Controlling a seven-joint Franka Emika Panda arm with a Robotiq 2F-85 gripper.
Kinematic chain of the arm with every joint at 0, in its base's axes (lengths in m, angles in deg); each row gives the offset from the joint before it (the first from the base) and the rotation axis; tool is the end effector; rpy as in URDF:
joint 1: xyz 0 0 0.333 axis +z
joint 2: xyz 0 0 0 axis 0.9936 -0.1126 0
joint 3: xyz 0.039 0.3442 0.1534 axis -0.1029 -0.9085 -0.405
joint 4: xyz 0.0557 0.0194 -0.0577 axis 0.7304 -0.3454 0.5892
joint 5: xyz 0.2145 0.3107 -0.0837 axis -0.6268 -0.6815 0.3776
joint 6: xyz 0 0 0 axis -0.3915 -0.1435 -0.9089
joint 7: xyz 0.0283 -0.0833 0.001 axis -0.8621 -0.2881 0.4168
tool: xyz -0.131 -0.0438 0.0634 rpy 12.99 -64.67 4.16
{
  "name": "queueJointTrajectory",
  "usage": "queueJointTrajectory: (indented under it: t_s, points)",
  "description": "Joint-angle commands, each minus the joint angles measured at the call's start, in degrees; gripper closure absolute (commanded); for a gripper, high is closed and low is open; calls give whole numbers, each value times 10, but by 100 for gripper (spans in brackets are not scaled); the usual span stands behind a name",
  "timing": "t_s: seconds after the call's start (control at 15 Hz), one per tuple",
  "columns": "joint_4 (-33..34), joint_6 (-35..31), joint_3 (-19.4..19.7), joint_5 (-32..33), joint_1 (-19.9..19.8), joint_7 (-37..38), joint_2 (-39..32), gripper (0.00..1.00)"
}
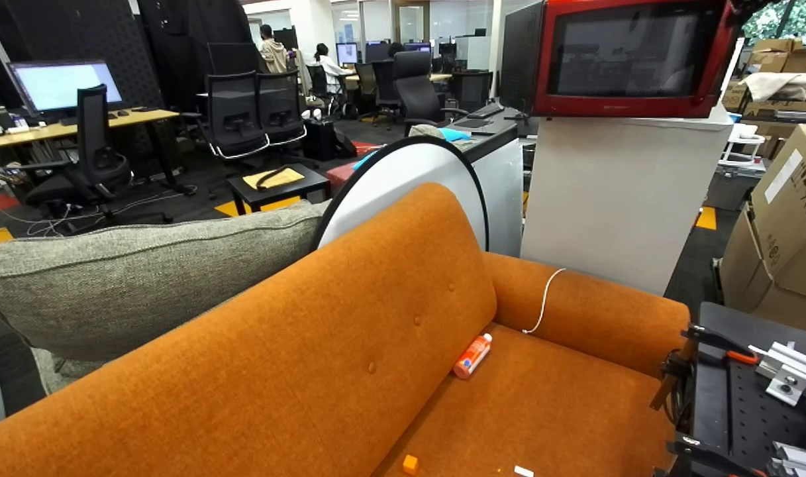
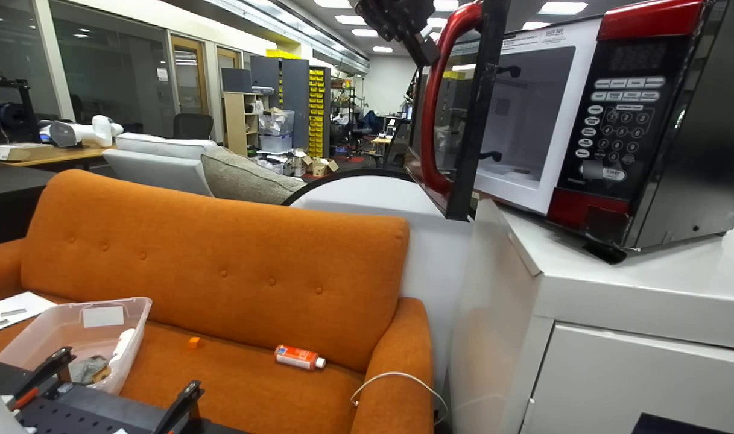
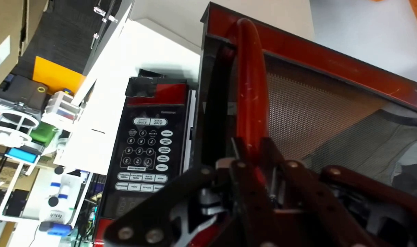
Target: Open the microwave fully
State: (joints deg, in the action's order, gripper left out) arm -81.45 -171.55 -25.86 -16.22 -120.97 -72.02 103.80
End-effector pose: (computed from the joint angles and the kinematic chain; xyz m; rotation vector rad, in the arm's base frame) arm 0.2207 -0.3297 0.6280 2.3418 -1.0800 0.8641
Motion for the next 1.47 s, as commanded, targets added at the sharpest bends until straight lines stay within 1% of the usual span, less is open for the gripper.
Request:
queueJointTrajectory:
  t_s: [0.0,0.4,0.73,1.07,1.2,1.4]
  points:
    - [13,12,-1,-14,-5,-11,-10,100]
    - [34,10,7,-34,-9,-3,-15,100]
    - [66,10,17,-40,-24,7,-37,100]
    - [52,16,17,-53,-5,-11,-26,100]
    - [54,9,15,-52,-4,-5,-25,100]
    - [59,-1,11,-45,-14,6,-22,100]
